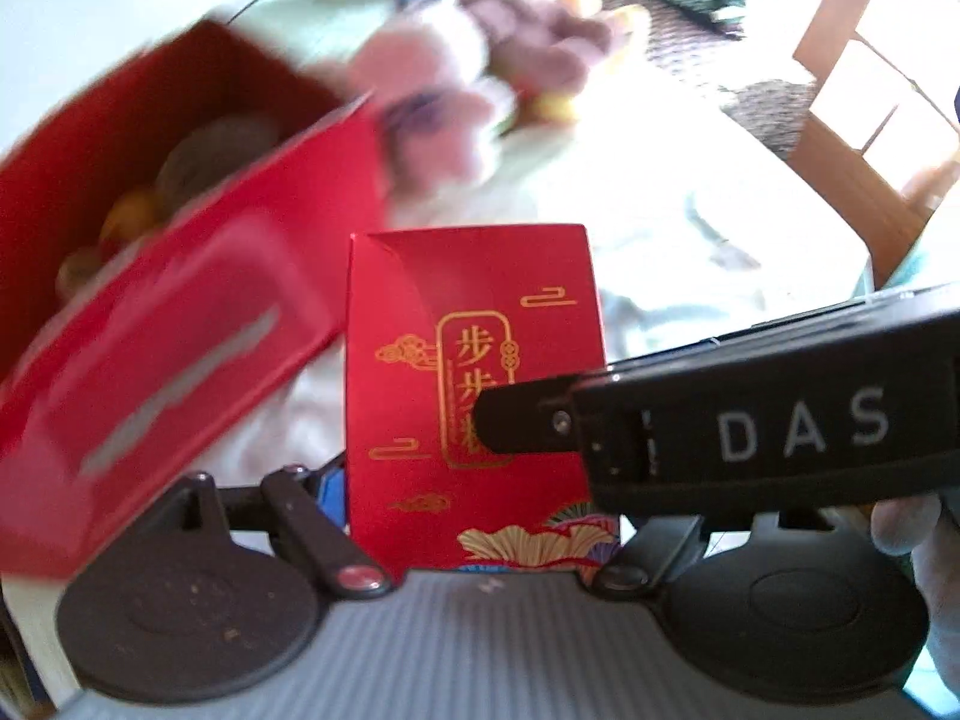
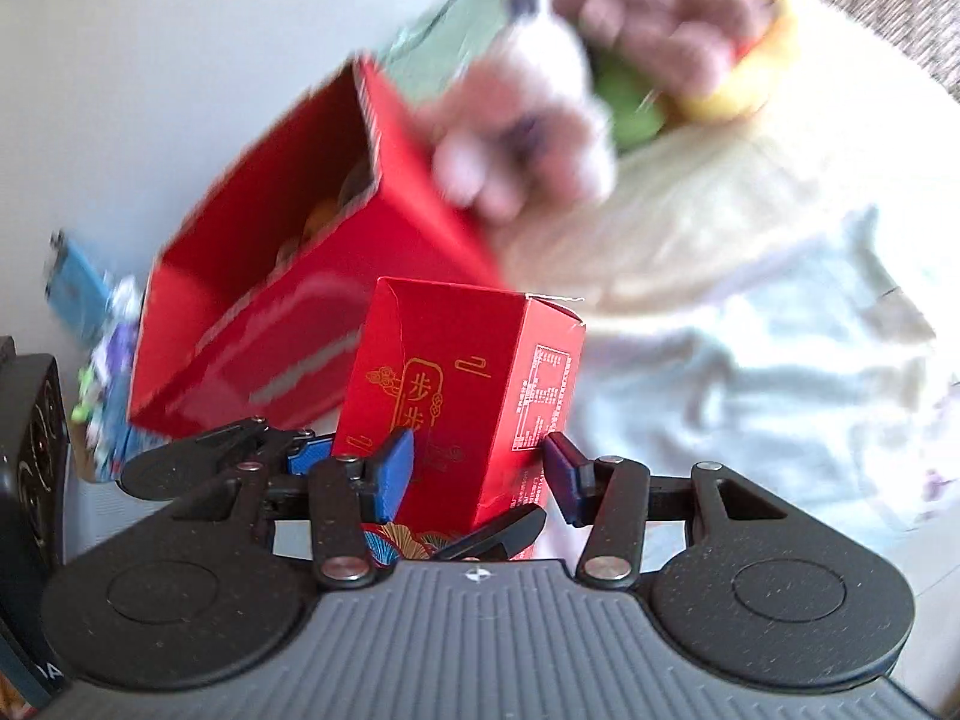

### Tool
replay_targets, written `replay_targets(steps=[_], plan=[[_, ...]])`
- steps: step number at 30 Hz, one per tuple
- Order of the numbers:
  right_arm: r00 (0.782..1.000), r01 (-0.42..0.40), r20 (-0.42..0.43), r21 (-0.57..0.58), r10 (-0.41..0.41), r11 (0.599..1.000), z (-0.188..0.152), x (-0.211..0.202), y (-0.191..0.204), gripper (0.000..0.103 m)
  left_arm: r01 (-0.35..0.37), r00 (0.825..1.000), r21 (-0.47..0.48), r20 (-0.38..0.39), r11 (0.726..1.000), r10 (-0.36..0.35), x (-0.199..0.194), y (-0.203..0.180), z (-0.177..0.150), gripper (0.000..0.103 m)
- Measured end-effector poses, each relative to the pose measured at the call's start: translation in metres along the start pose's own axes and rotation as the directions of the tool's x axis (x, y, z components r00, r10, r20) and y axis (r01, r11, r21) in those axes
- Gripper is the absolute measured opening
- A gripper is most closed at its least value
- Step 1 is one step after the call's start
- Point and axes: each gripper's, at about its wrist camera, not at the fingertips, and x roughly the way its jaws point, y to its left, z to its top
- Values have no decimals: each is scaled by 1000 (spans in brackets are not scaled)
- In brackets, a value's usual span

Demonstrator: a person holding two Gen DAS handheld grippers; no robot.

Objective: Organize objects
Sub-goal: 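Lift the gift box and carry it over the red box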

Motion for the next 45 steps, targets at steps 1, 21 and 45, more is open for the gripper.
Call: replay_targets(steps=[1,21,45], plan=[[999,11,31,-2,-11,1000,1,-9,-2,51,8,1000,21,18,1000,-8,-3,-7,6,82],[933,-101,290,-354,212,930,74,-22,114,48,-103,919,-118,368,988,139,-96,49,64,82],[928,-344,-69,-536,366,771,110,92,200,47,-284,901,-475,164,833,401,-74,179,36,84]])
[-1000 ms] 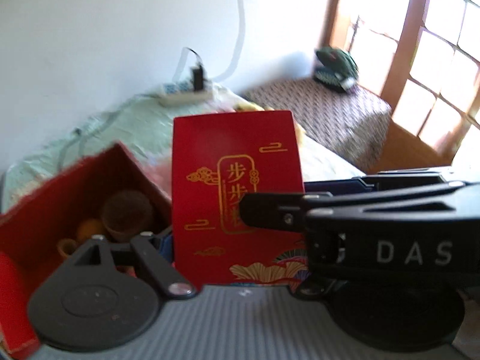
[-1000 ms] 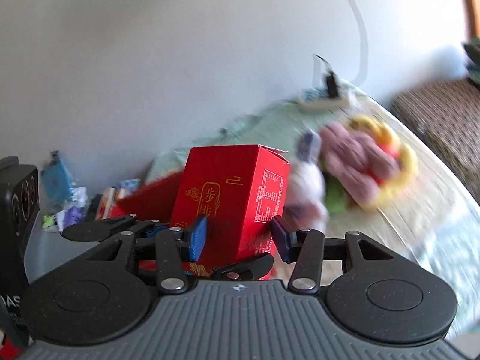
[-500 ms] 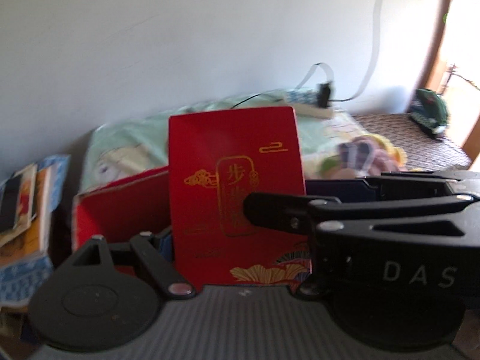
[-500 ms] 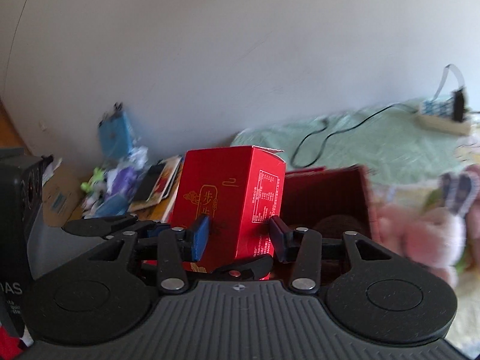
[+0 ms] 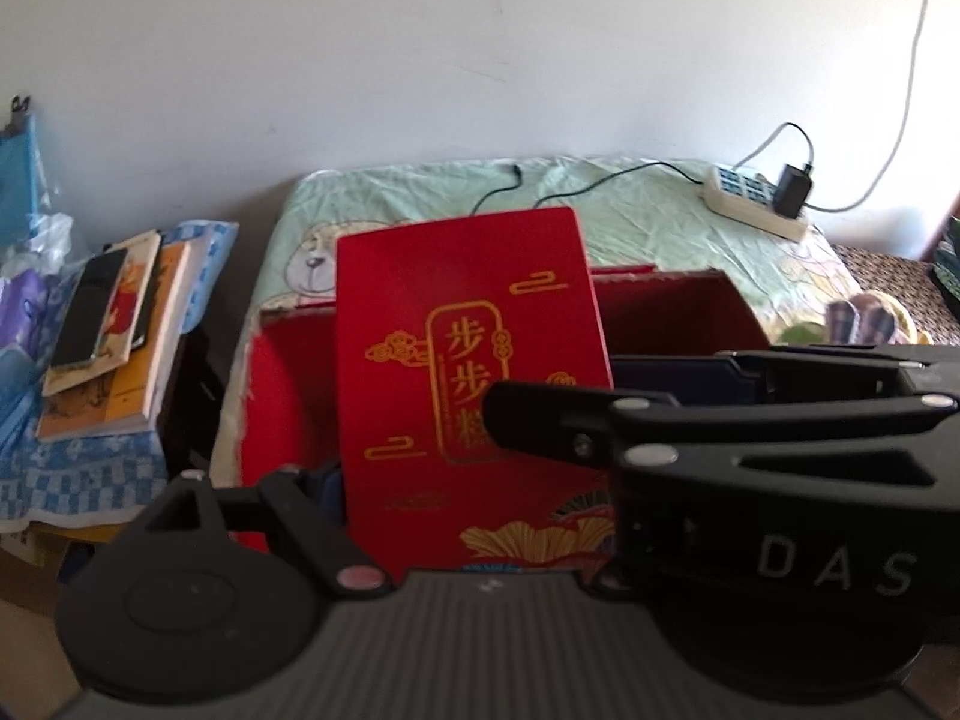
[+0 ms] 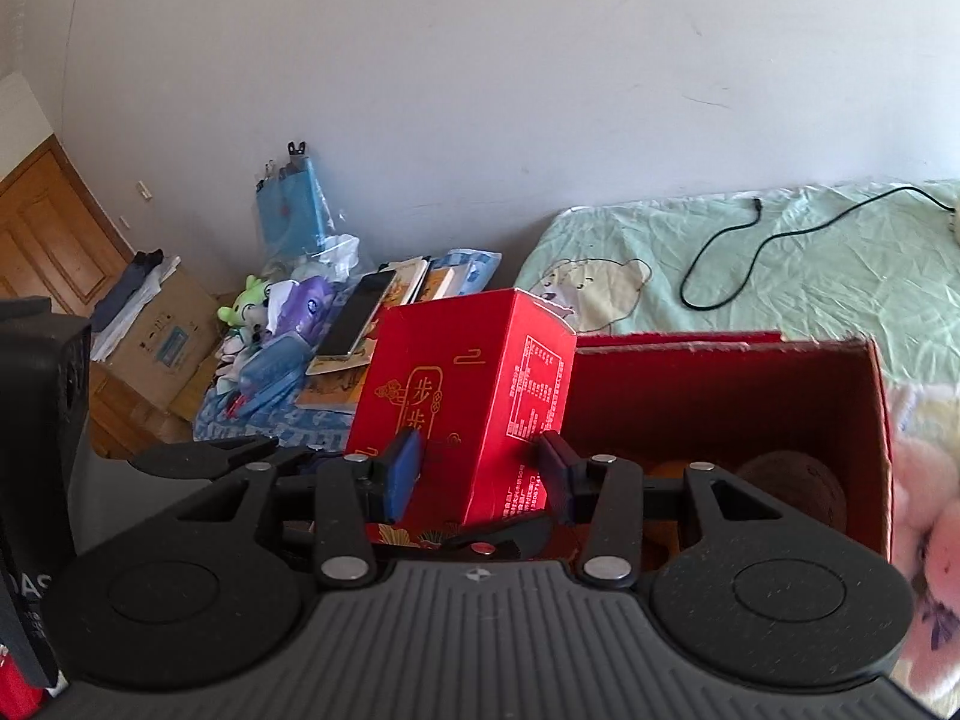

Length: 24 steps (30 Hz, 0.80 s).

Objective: Organize objects
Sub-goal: 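Lift the gift box and carry it over the red box, then lower the gift box into the red box beside the strap item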

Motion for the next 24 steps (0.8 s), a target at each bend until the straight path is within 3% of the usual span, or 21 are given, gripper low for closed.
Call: replay_targets(steps=[11,17,24], plan=[[999,-43,8,4,43,999,11,14,-10,47,-64,997,22,40,998,63,6,0,16,83],[994,-44,-94,40,48,998,-6,41,-20,46,-58,995,18,-85,998,59,43,11,2,83],[982,-67,-174,39,73,997,-11,56,-28,46,-56,987,11,-148,998,57,58,13,-9,83]])
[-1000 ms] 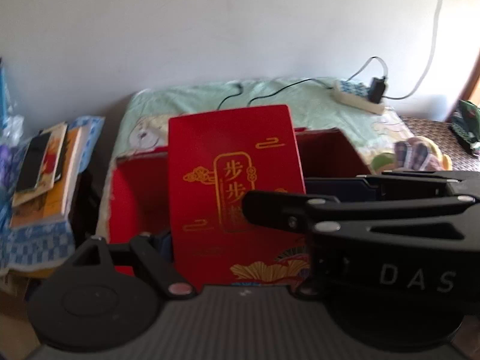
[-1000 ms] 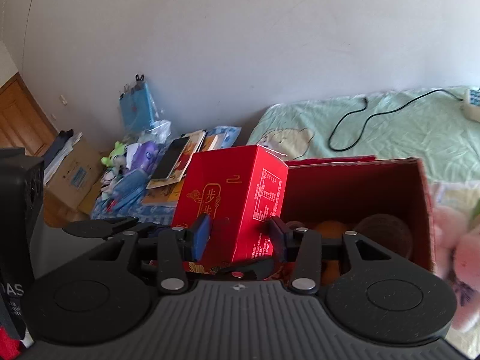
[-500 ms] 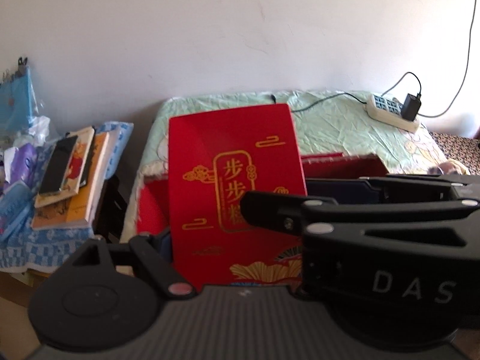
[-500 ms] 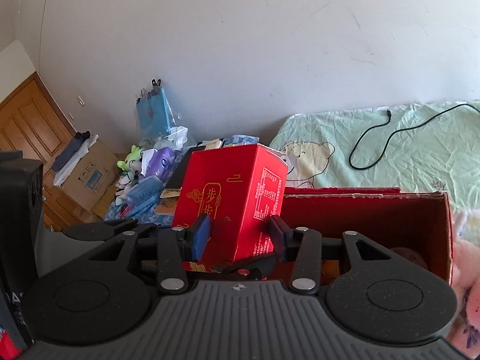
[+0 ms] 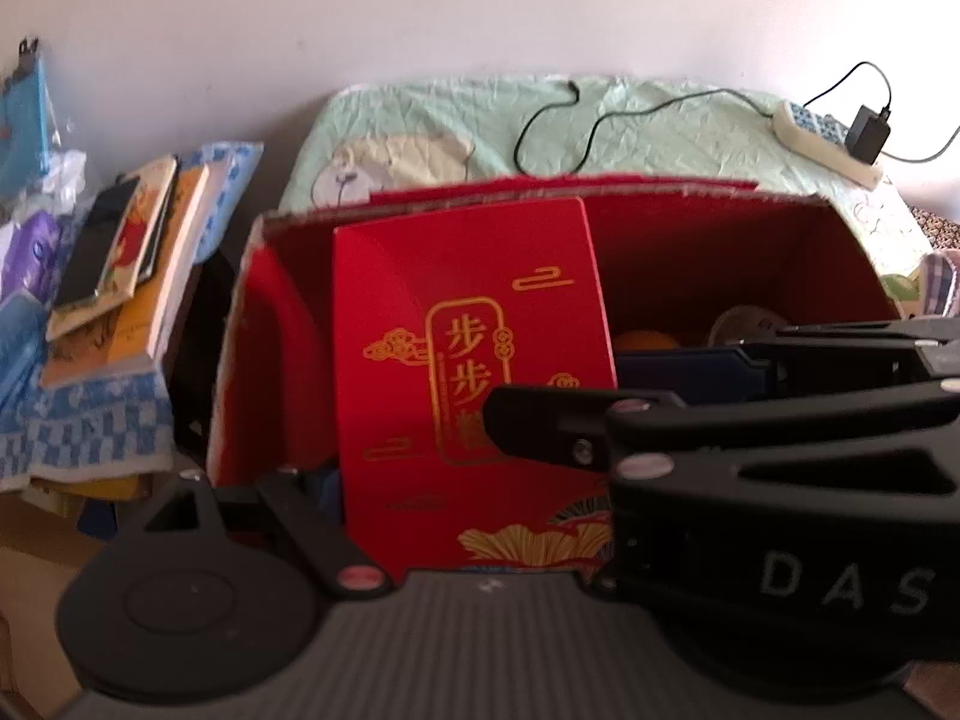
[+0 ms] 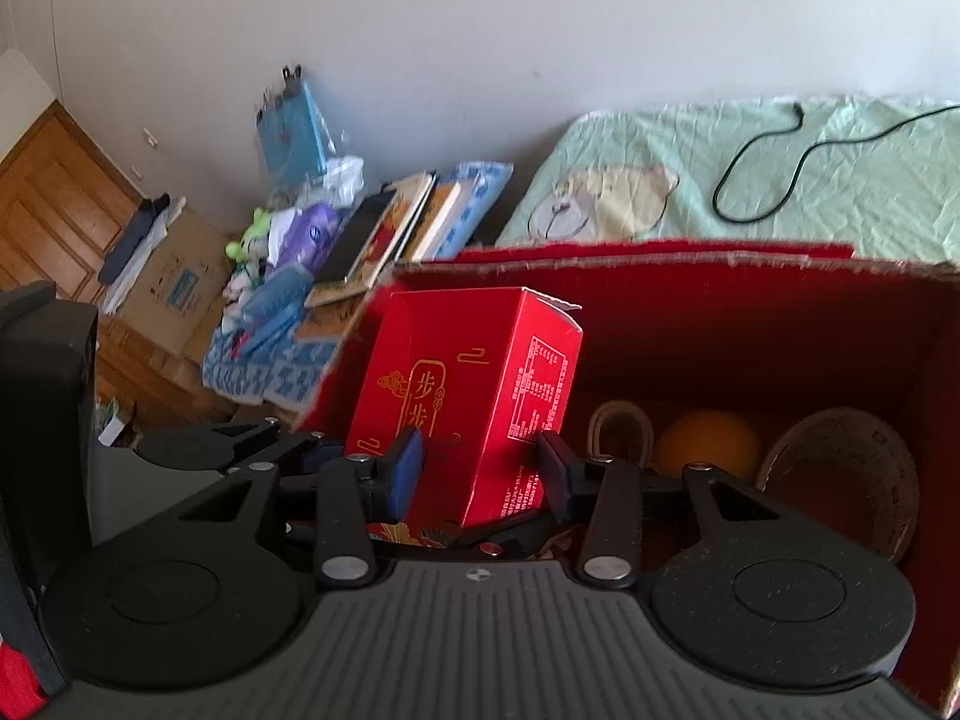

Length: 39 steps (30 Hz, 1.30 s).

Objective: Organize objects
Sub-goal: 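Lower the gift box into the red box beside the strap item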

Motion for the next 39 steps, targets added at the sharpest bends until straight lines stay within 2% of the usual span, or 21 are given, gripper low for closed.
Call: replay_targets(steps=[6,8,13,16,39], plan=[[999,-2,-35,-27,1,1000,0,11,-5,47,-20,999,24,-29,1000,21,14,-4,-6,84],[999,0,-46,-33,-1,999,1,15,-7,46,-6,999,15,-43,1000,6,18,-3,-7,84],[998,-6,-67,-17,5,1000,2,19,-12,47,6,998,7,-60,1000,-6,22,0,-7,84],[994,-15,-104,31,18,999,4,25,-19,47,1,998,13,-65,1000,0,23,0,-7,83],[990,-25,-134,82,36,996,6,28,-28,46,-45,996,40,-70,998,48,29,-3,-6,83]])
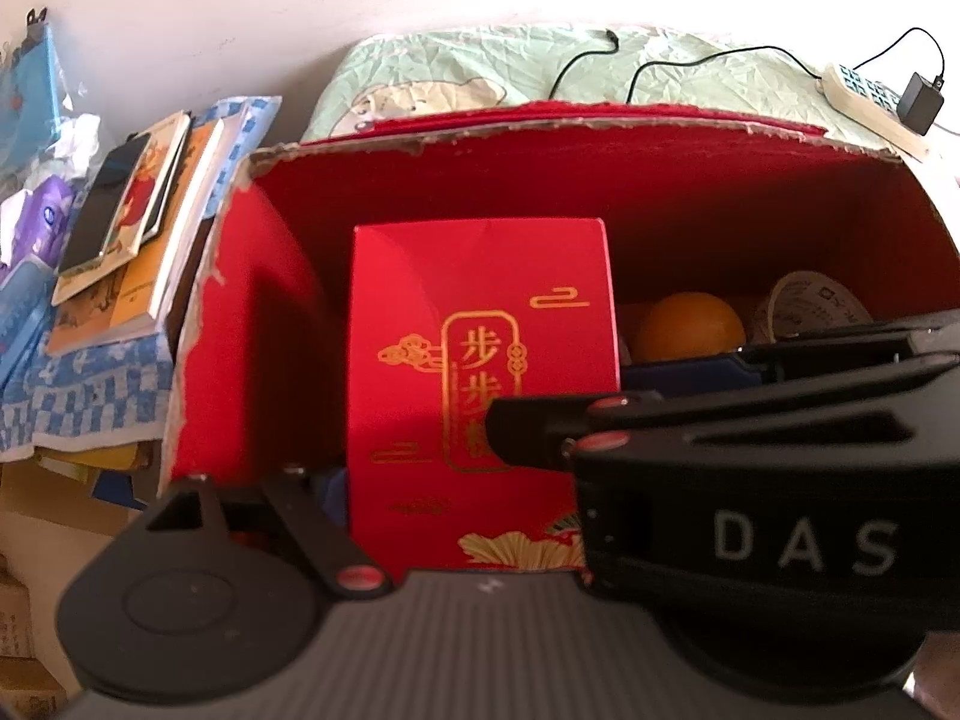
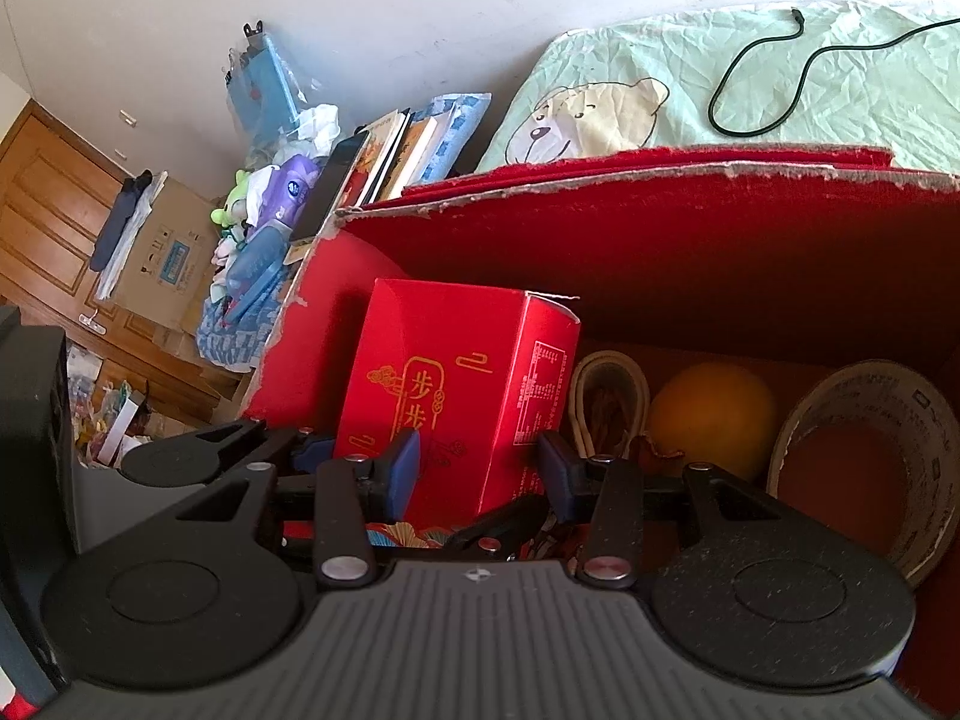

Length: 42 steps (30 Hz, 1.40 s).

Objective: Organize objects
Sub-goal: 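Lower the gift box into the red box beside the strap item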

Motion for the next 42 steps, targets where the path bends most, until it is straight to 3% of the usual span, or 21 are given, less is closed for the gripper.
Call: replay_targets(steps=[18,24,42], plan=[[1000,14,-18,1,-14,1000,1,4,-2,42,2,1000,21,-1,1000,-2,0,0,0,84],[996,76,-48,-29,-77,997,3,9,6,36,2,1000,33,-6,999,-2,0,0,0,84],[992,94,-81,-81,-101,992,8,16,11,37,-10,1000,54,0,999,10,2,-2,-1,84]])
